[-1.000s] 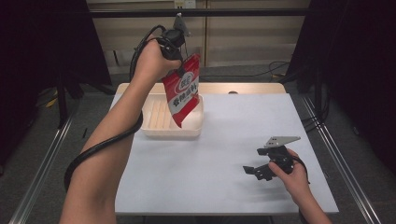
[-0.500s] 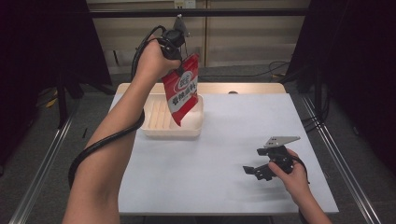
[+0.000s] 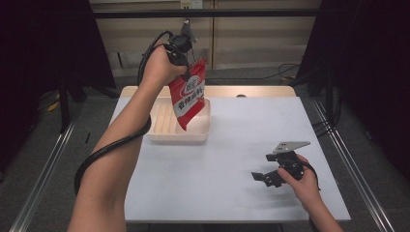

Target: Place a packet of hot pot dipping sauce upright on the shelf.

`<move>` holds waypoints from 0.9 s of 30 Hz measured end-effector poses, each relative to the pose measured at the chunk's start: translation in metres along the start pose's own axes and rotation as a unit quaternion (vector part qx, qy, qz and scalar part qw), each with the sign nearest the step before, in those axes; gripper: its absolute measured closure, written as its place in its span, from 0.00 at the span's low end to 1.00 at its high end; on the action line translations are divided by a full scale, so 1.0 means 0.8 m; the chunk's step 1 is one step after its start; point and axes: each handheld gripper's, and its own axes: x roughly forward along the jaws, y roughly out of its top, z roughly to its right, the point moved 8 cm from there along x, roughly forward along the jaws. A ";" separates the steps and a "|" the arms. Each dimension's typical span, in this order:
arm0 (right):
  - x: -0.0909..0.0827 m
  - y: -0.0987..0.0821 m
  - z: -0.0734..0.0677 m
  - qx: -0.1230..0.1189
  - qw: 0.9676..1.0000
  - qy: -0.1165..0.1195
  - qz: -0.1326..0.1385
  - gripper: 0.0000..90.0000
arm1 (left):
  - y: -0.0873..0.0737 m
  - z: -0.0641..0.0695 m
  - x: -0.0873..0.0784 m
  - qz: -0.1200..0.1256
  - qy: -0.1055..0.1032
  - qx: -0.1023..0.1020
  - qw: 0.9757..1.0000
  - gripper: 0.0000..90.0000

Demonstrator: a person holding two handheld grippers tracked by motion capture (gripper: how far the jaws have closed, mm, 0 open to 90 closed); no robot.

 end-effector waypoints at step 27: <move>0.001 -0.001 -0.001 -0.001 1.000 0.000 -0.004 0.04 | -0.013 0.005 0.025 -0.011 -0.022 -0.020 1.000 1.00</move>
